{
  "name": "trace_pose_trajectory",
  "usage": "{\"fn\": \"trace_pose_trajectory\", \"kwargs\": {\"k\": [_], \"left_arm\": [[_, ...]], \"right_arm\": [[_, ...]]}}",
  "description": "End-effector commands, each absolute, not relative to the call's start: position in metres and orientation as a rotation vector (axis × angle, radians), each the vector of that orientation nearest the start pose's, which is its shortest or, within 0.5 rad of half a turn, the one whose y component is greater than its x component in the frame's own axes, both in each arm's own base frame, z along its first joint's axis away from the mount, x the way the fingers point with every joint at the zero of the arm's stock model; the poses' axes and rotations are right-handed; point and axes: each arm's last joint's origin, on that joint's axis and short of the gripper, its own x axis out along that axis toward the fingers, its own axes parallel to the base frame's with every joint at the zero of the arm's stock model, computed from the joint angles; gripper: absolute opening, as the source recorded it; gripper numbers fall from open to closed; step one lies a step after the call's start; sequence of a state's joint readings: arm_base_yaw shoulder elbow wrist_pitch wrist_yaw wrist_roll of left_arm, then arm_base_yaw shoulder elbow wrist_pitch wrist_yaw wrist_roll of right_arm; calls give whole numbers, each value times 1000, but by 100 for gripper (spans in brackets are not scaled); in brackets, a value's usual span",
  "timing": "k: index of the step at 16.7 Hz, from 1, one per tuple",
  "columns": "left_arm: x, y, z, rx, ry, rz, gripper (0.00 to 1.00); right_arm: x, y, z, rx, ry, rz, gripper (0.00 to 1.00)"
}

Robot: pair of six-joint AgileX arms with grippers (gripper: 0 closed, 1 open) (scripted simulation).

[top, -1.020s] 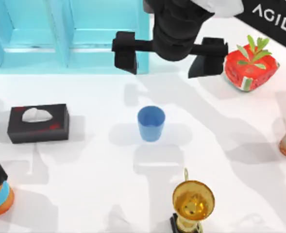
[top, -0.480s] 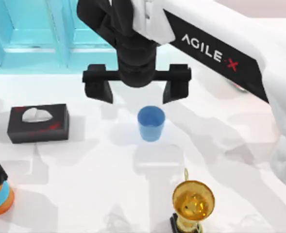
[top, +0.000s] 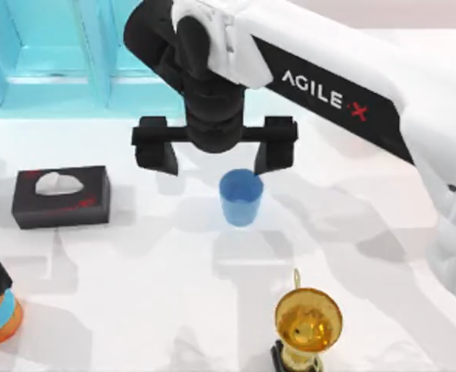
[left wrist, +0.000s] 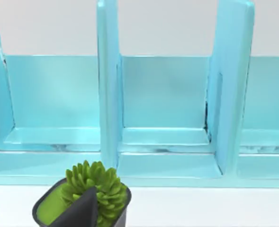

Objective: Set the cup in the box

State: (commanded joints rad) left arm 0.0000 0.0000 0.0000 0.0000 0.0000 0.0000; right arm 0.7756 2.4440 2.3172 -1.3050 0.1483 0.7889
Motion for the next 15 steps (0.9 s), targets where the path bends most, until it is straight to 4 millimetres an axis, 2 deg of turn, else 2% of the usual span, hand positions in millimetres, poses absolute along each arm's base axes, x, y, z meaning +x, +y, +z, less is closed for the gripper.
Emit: {"fn": "trace_pose_trajectory", "kwargs": {"k": [4,6,11,15], "left_arm": [[106,-1,160,0,0,0,100],[106,-1,160,0,0,0,100],[106,-1,160,0,0,0,100],[106,-1,160,0,0,0,100]], "right_arm": [[359,347,153,11,1366,-5,100],[361,346,137,8,1370,-7,100],[361,345,134,7,1371,-8,100],[361,345,134,7,1371,-8,70]]}}
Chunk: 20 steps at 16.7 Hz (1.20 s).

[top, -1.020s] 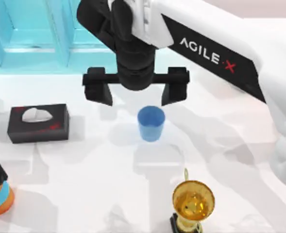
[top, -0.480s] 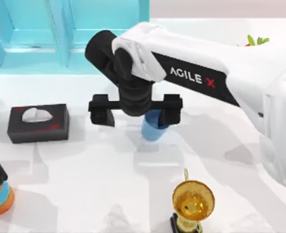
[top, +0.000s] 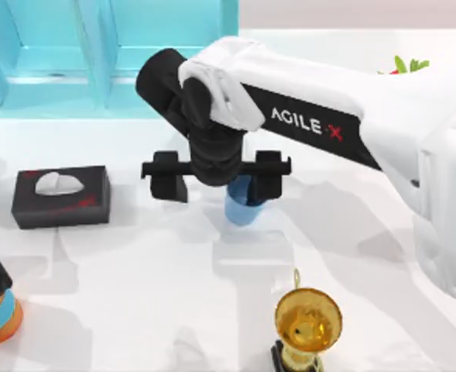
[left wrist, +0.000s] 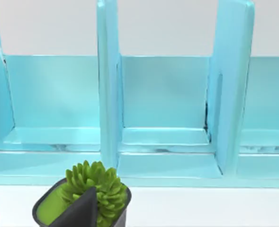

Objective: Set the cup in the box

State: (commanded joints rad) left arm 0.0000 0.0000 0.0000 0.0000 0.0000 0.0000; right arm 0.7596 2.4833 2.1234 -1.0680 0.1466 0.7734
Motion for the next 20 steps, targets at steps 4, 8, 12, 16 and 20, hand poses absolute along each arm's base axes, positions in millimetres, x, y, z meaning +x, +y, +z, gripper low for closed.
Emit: {"fn": "trace_pose_trajectory", "kwargs": {"k": [4,8,12,16,20], "left_arm": [[106,-1,160,0,0,0,100],[106,-1,160,0,0,0,100],[106,-1,160,0,0,0,100],[106,-1,160,0,0,0,100],[106,-1,160,0,0,0,100]], "right_arm": [[361,345,134,7,1371,-8,40],[361,345,134,7,1371,-8,10],[361,345,134,7,1371,-8,0],[361,345,134,7,1371,-8,0],[363,340,138,3,1371,-5,0]]}}
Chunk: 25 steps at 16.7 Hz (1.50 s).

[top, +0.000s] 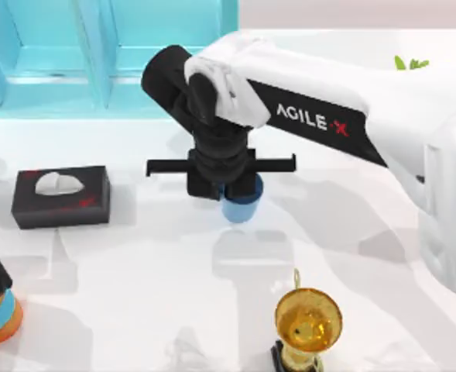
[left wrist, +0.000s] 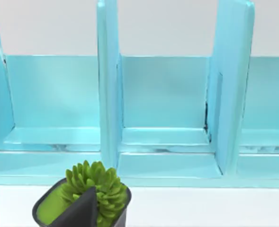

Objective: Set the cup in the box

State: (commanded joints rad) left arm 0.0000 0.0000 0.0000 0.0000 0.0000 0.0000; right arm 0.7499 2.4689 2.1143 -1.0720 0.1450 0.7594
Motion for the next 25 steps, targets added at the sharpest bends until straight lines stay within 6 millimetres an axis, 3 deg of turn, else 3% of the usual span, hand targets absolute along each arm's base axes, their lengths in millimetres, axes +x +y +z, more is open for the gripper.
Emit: {"fn": "trace_pose_trajectory", "kwargs": {"k": [2,4,6,9,12,15,17,19,25], "left_arm": [[106,-1,160,0,0,0,100],[106,-1,160,0,0,0,100],[106,-1,160,0,0,0,100],[106,-1,160,0,0,0,100],[106,-1,160,0,0,0,100],[106,-1,160,0,0,0,100],[106,-1,160,0,0,0,100],[106,-1,160,0,0,0,100],[106,-1,160,0,0,0,100]], "right_arm": [[374,318,152,3,1374,-1,0],[390,279,171,-6,1383,5,0],[406,223,191,-14,1400,5,0],[416,114,220,-20,1434,-4,0],[394,1,245,-9,1464,-12,0],[349,-77,264,10,1475,-6,0],[321,-104,272,21,1472,3,0],[303,-116,276,28,1467,9,0],[300,-119,276,26,1465,10,0]]}}
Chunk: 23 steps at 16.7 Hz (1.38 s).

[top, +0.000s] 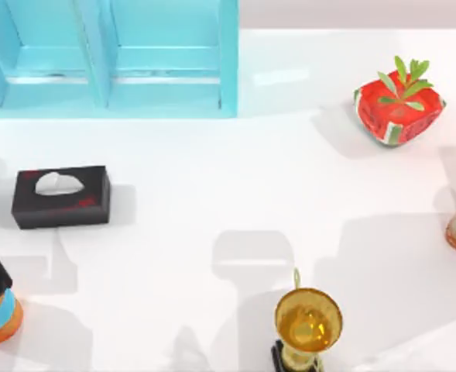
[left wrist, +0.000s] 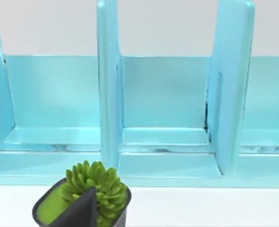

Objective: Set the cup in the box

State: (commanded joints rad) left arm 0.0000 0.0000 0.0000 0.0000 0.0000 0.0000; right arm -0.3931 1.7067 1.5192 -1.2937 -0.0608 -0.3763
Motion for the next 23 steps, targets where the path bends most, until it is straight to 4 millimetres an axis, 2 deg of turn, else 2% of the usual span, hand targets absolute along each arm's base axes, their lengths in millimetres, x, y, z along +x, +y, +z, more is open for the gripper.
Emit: {"fn": "trace_pose_trajectory", "kwargs": {"k": [3,8,13,23], "left_arm": [[106,-1,160,0,0,0,100],[106,-1,160,0,0,0,100],[106,-1,160,0,0,0,100],[106,-1,160,0,0,0,100]], "right_arm": [[302,-121,262,22,1457,6,0],[304,-126,219,28,1463,8,0],[303,-126,213,30,1465,10,0],[303,-126,213,30,1465,10,75]]}}
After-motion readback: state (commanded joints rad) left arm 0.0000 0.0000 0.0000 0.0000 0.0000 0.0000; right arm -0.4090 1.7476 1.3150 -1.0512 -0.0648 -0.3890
